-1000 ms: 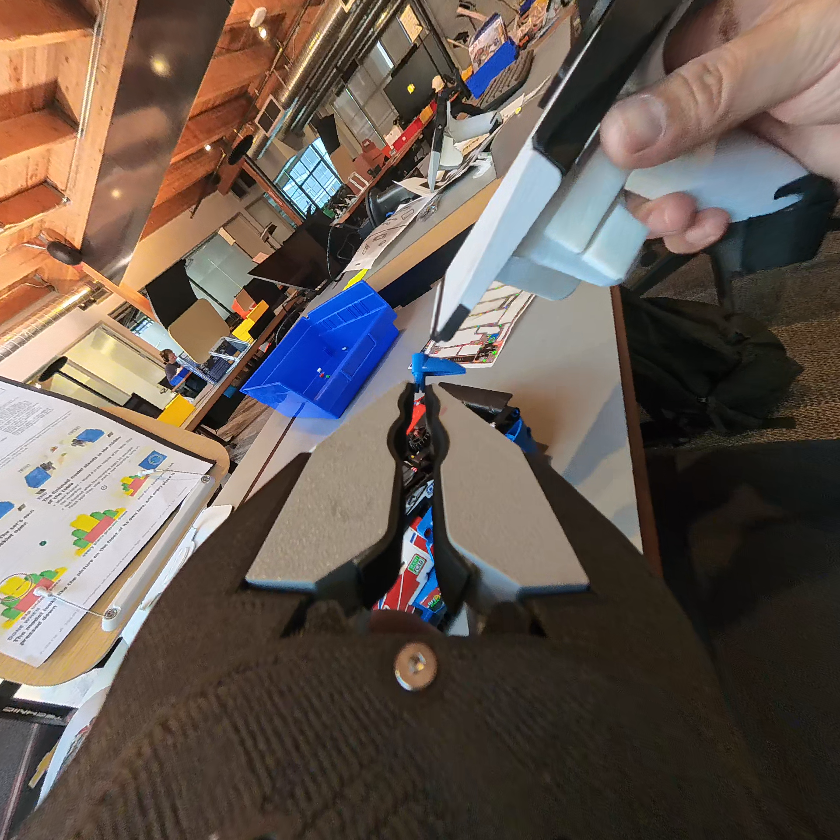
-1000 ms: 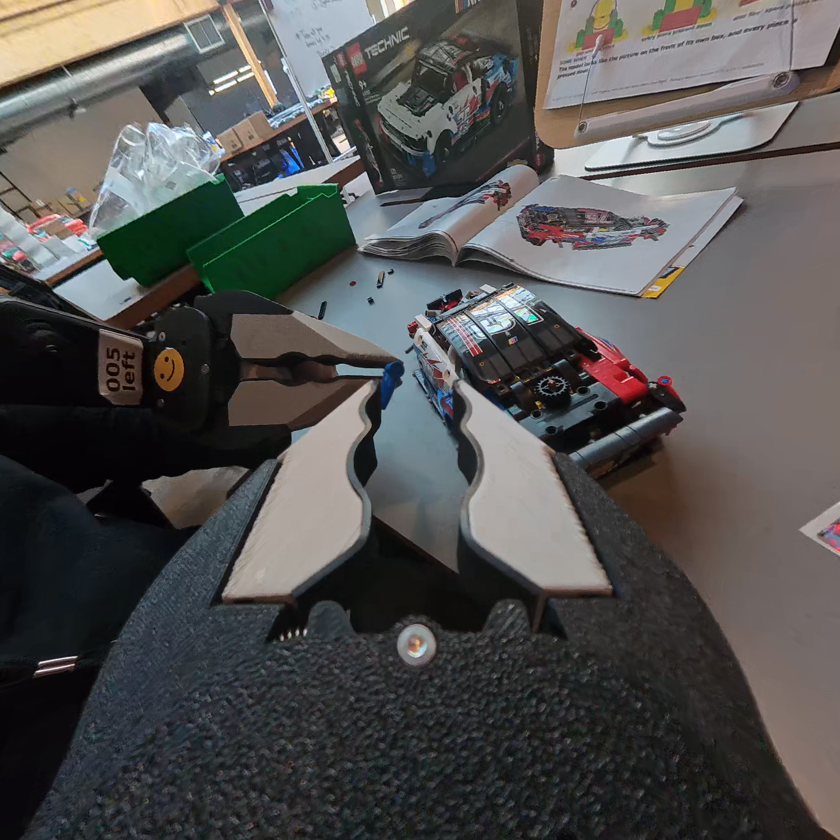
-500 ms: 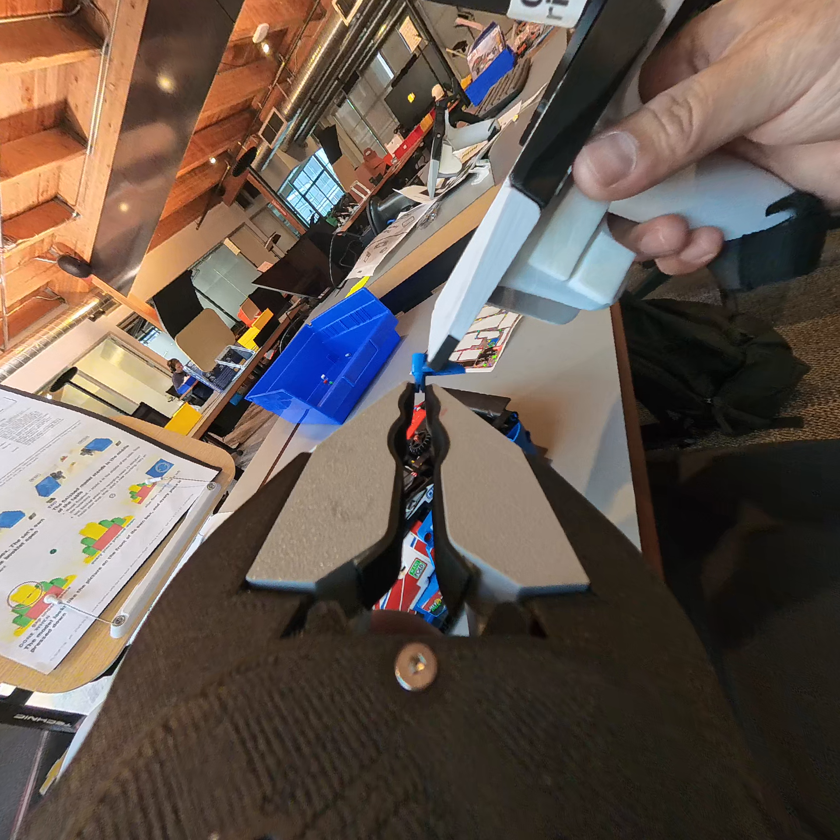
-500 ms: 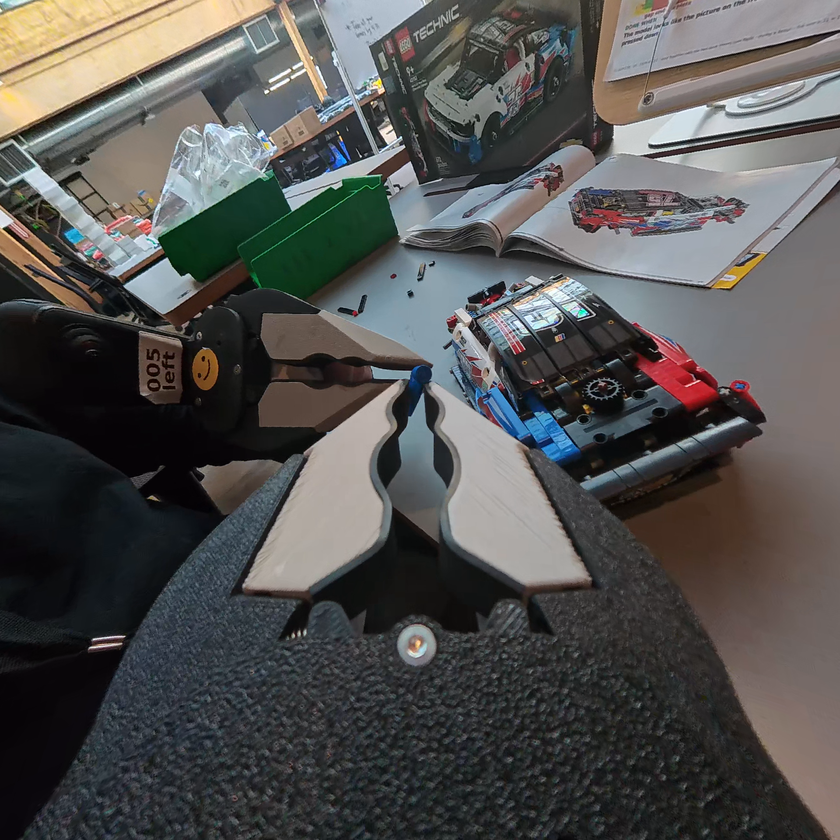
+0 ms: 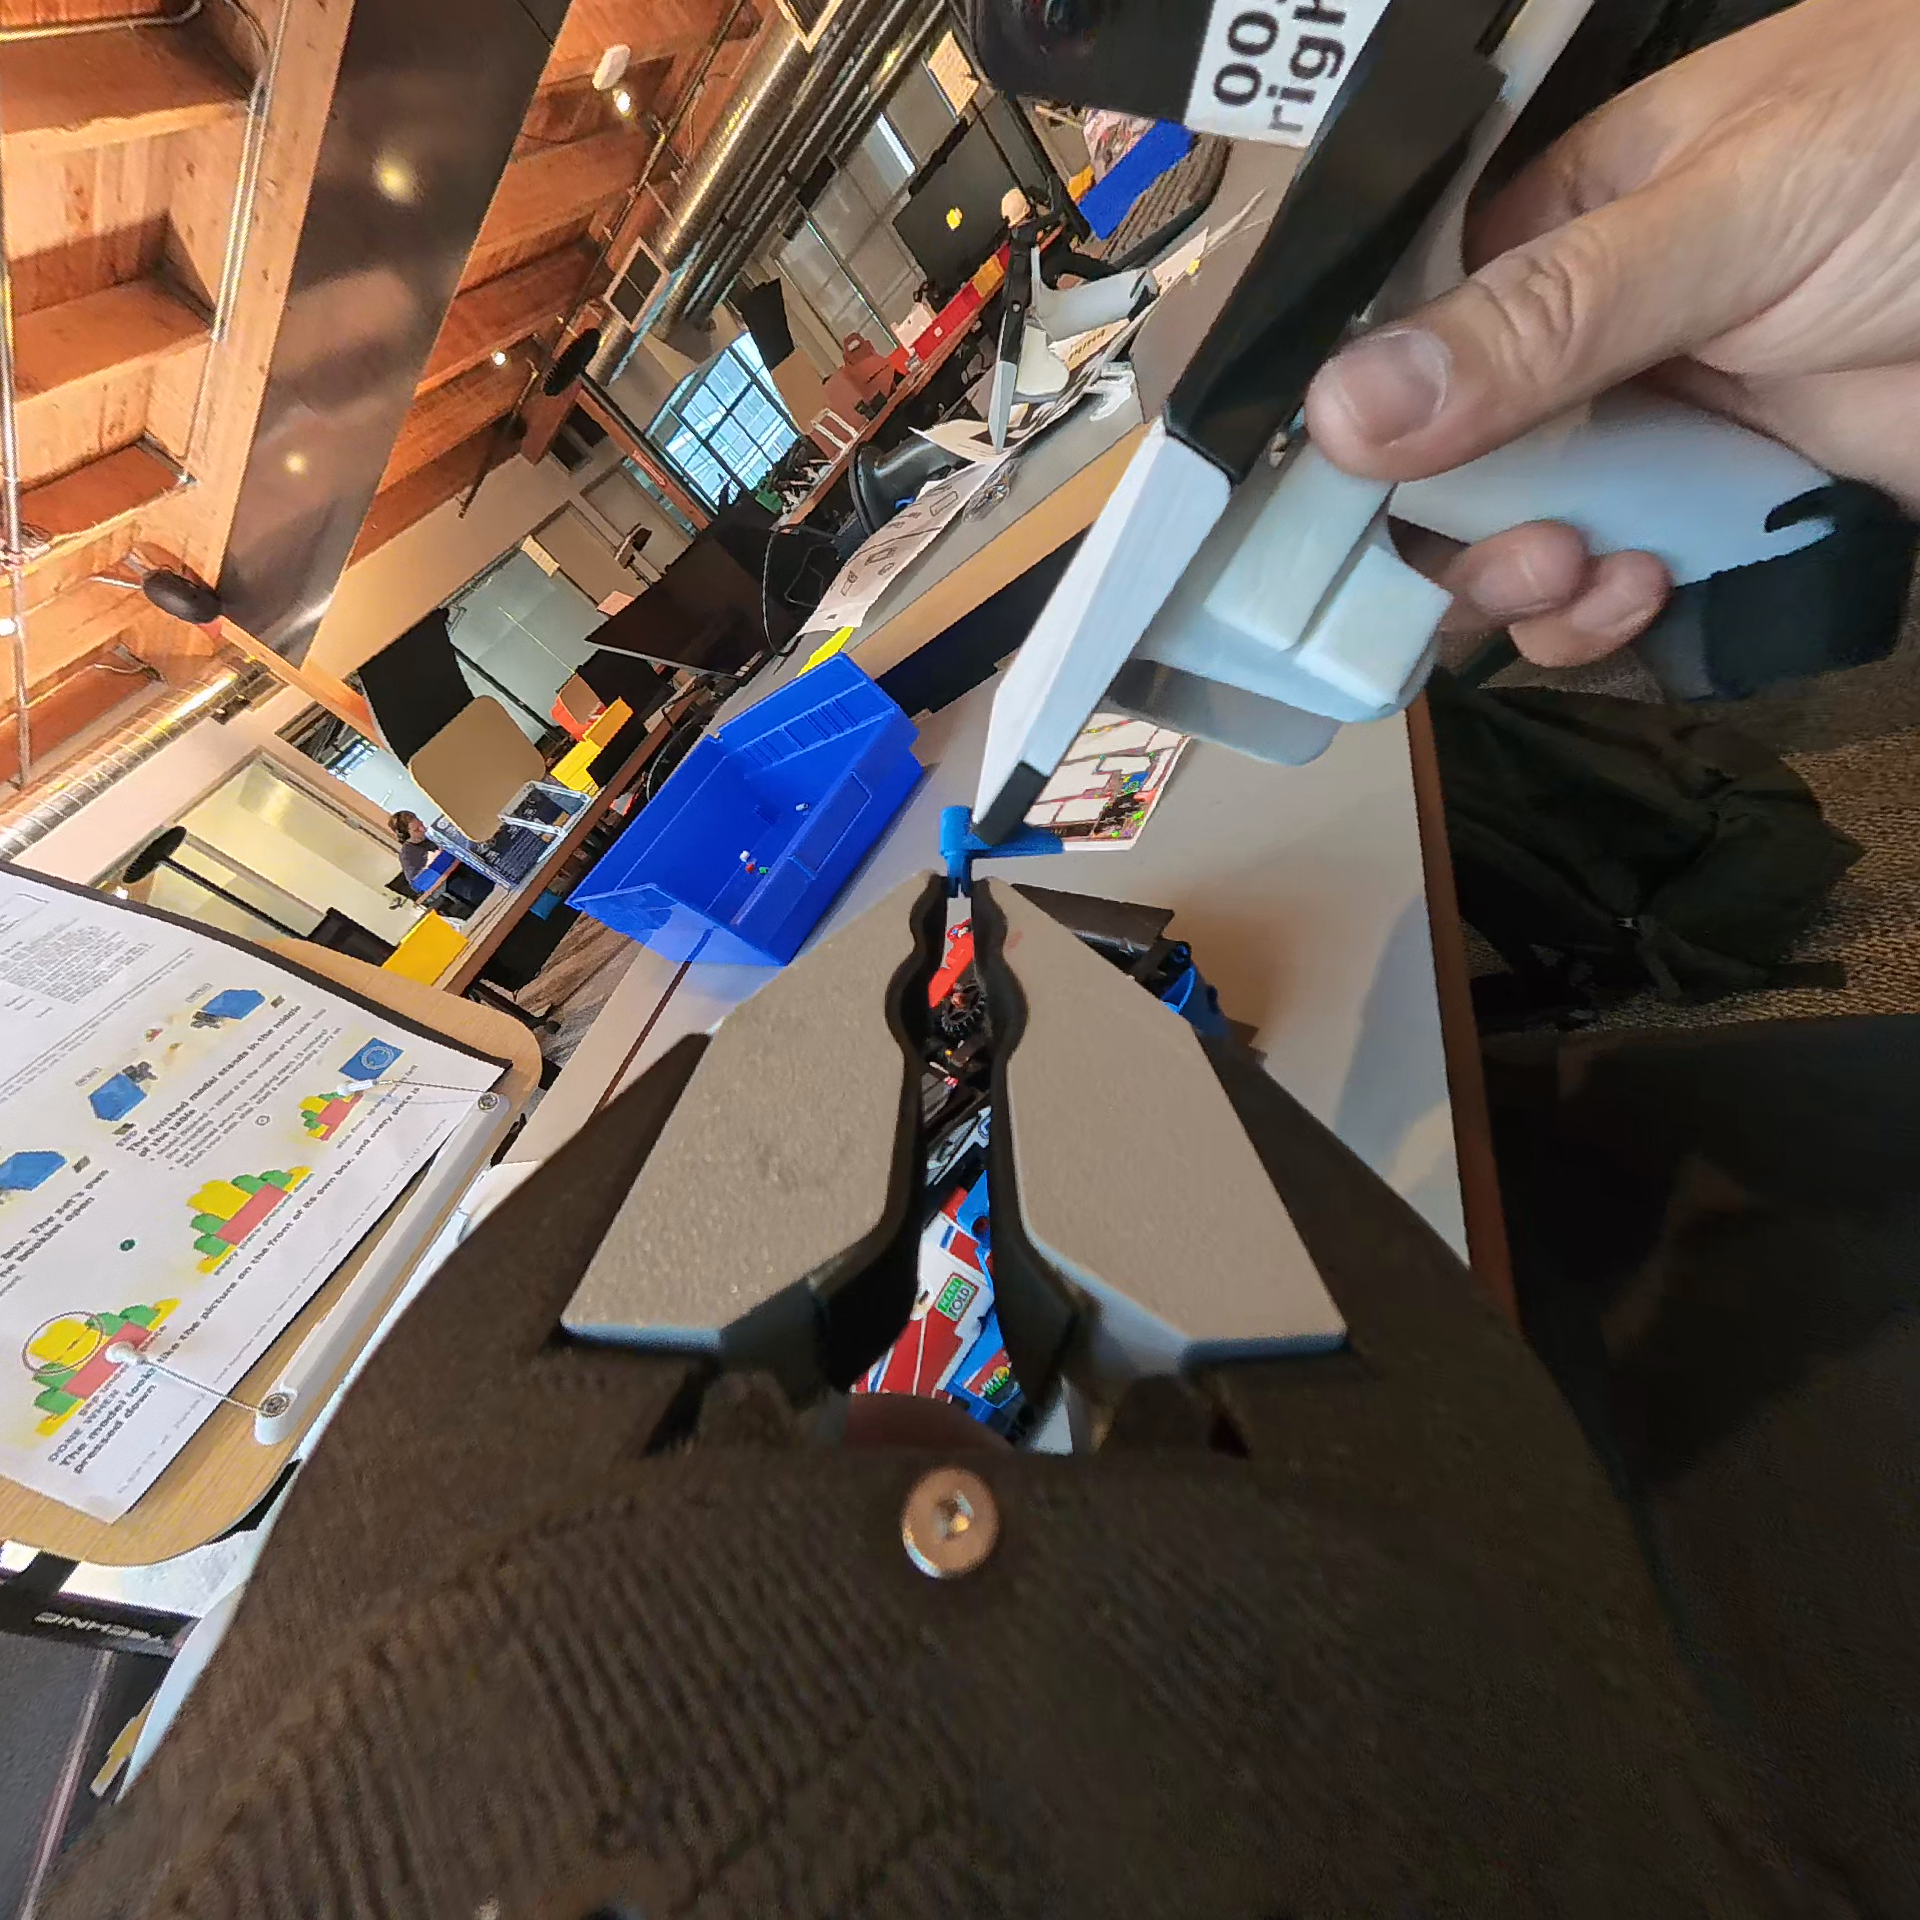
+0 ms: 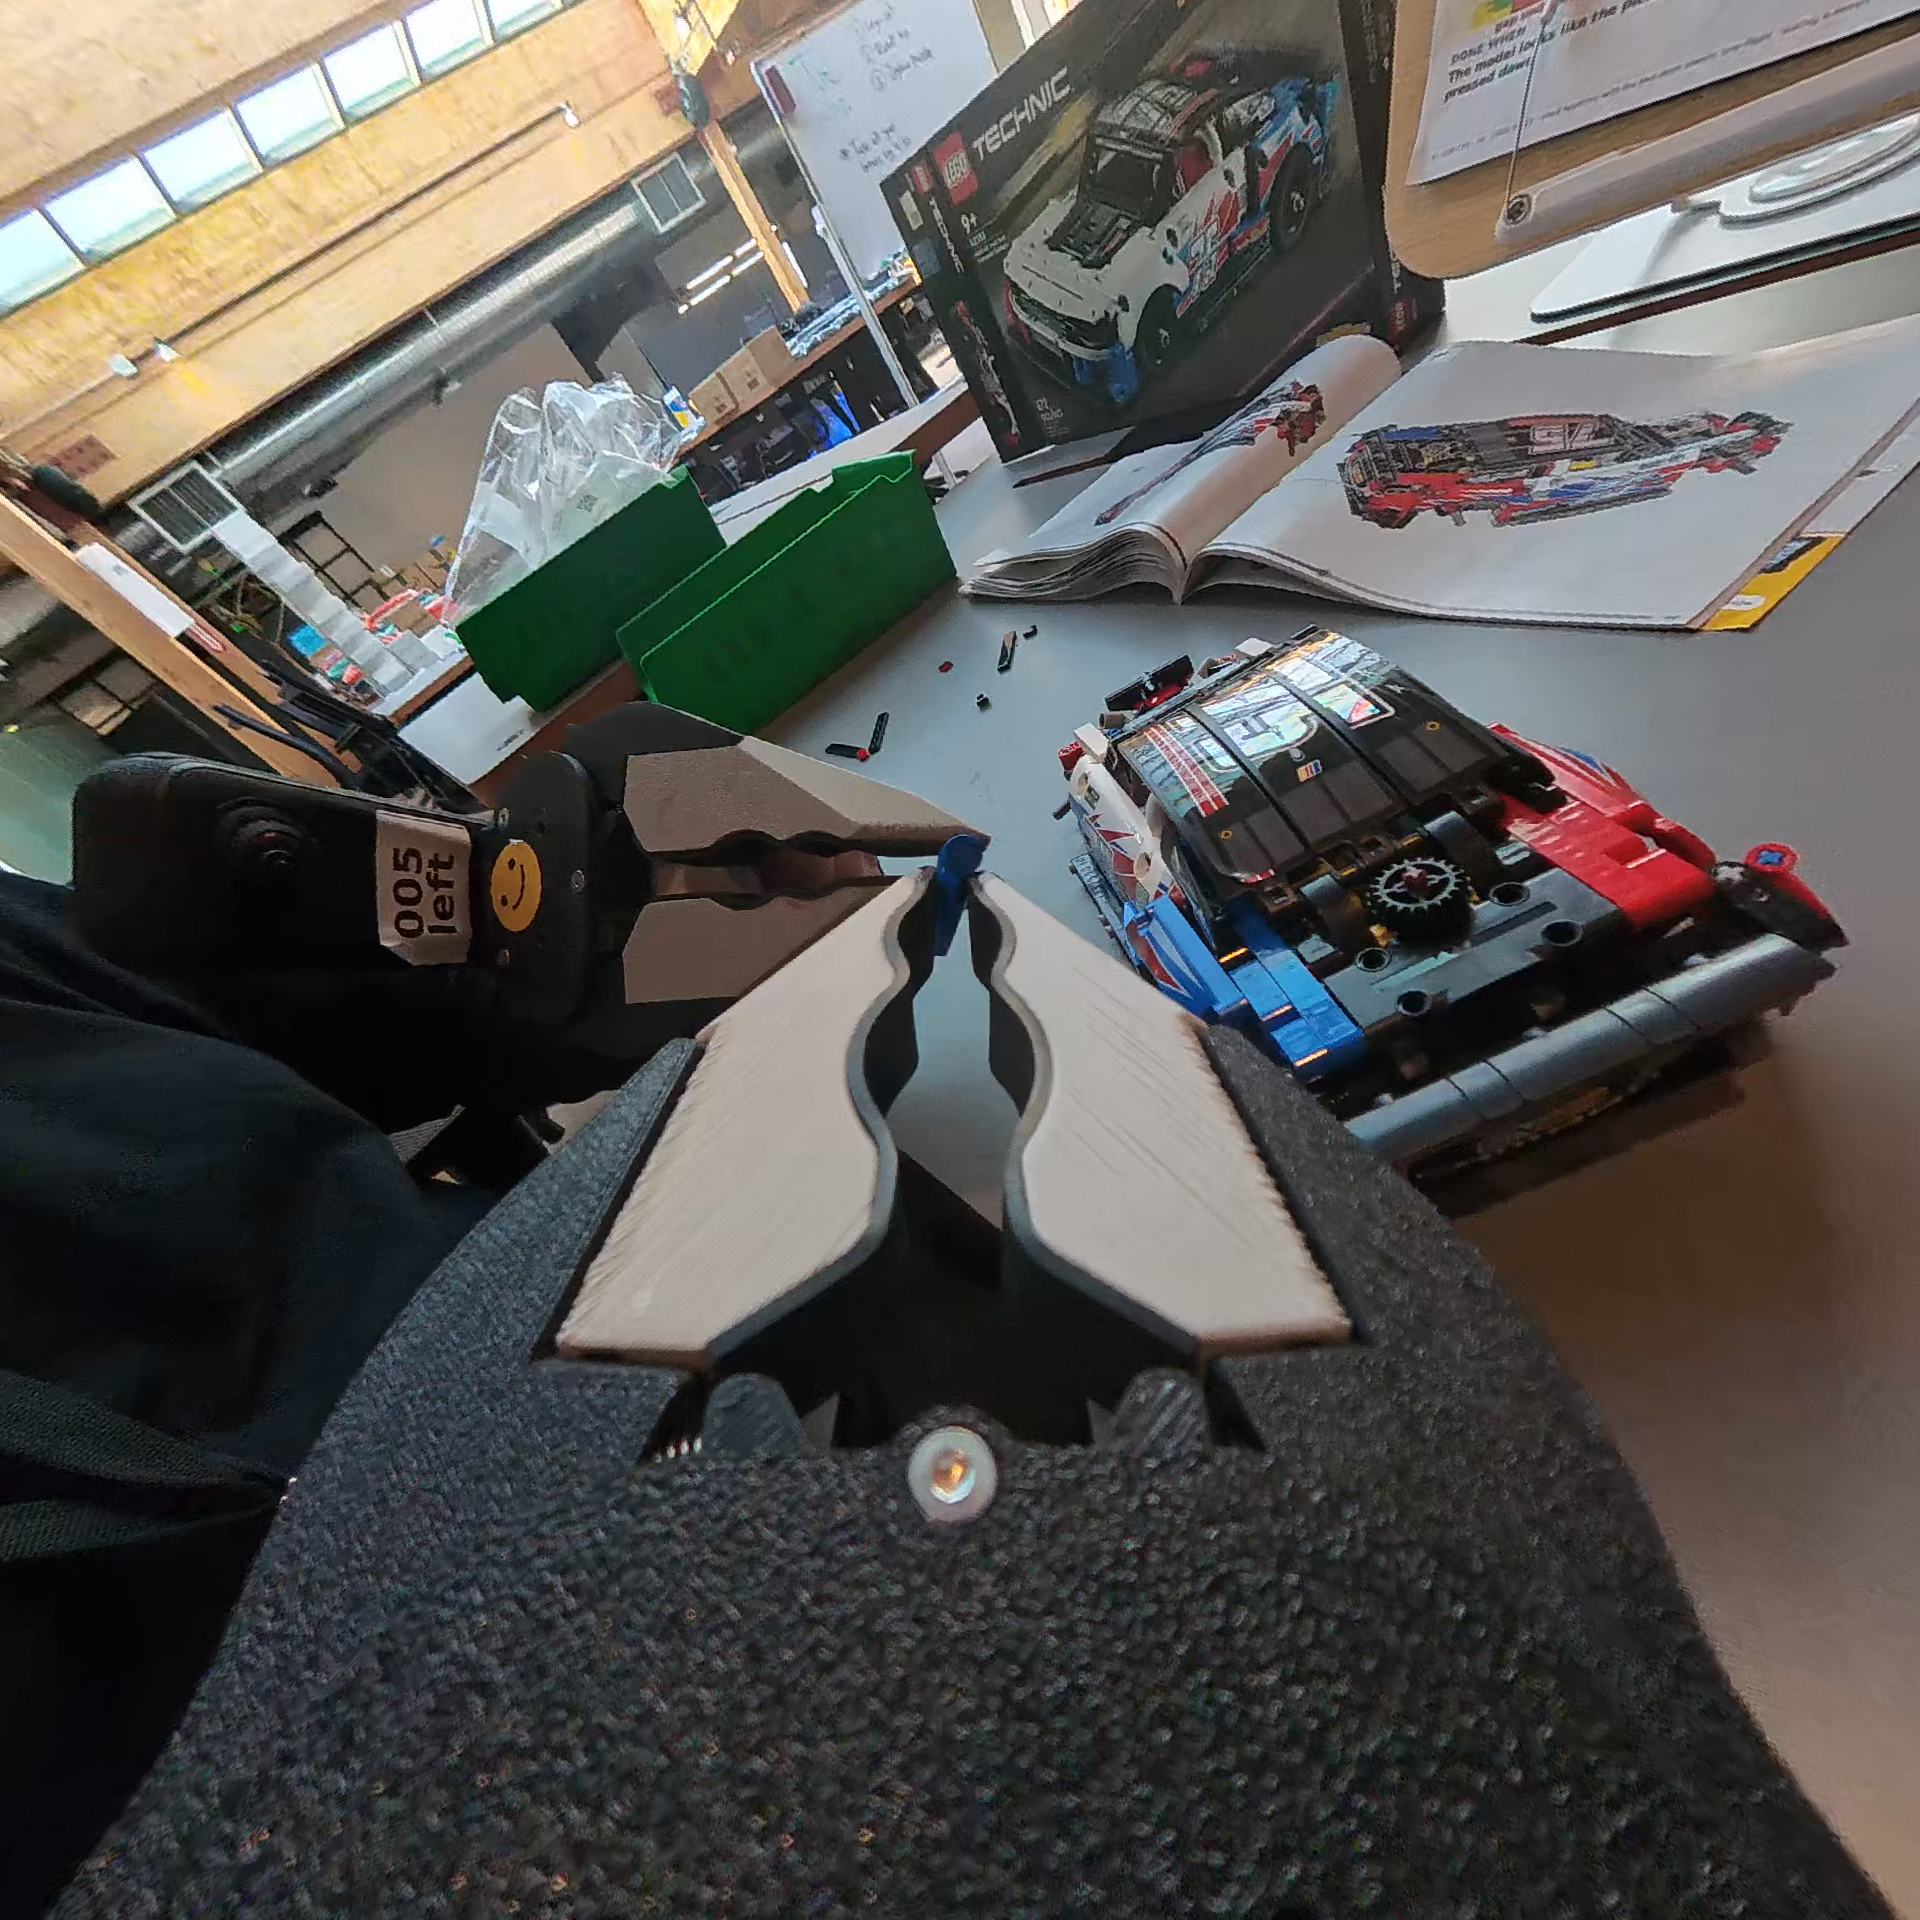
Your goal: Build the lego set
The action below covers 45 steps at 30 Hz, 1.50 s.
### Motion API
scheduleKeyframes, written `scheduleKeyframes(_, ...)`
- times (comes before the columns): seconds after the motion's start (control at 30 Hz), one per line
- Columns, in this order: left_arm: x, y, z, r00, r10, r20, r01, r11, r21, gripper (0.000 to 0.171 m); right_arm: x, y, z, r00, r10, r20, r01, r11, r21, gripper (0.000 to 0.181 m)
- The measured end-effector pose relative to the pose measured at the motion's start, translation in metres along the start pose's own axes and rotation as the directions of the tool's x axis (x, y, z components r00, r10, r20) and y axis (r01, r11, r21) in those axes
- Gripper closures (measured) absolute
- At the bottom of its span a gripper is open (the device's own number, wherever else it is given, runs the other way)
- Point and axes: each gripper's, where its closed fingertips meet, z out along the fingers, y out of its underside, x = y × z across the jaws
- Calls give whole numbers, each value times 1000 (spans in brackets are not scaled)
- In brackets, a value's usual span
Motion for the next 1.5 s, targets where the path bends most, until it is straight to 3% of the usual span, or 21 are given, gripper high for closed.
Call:
scheduleKeyframes(0.7,2,-1,0,1000,21,13,-21,1000,-1,171,2,-1,2,999,40,19,-40,999,30,173)
scheduleKeyframes(0.9,4,2,3,1000,-5,3,5,1000,-14,171,3,-1,2,999,-17,-27,17,1000,7,175)
scheduleKeyframes(1.0,9,8,5,999,-28,-40,26,999,-47,171,14,3,-3,992,-65,-111,60,997,-43,175)
scheduleKeyframes(1.13,17,33,7,979,-69,-192,40,988,-152,156,45,23,-20,933,-197,-302,134,967,-217,175)
scheduleKeyframes(1.2,23,47,6,960,-70,-270,17,981,-192,151,51,31,-23,917,-223,-331,132,952,-276,175)
scheduleKeyframes(1.27,26,58,7,951,-19,-309,-49,976,-213,133,54,41,-22,912,-225,-344,112,941,-319,175)
scheduleKeyframes(1.4,29,66,11,934,64,-351,-150,963,-224,122,56,53,-17,911,-196,-364,77,945,-318,175)
scheduleKeyframes(1.5,31,71,15,911,31,-411,-146,957,-251,118,66,58,-13,900,-187,-394,55,945,-324,175)
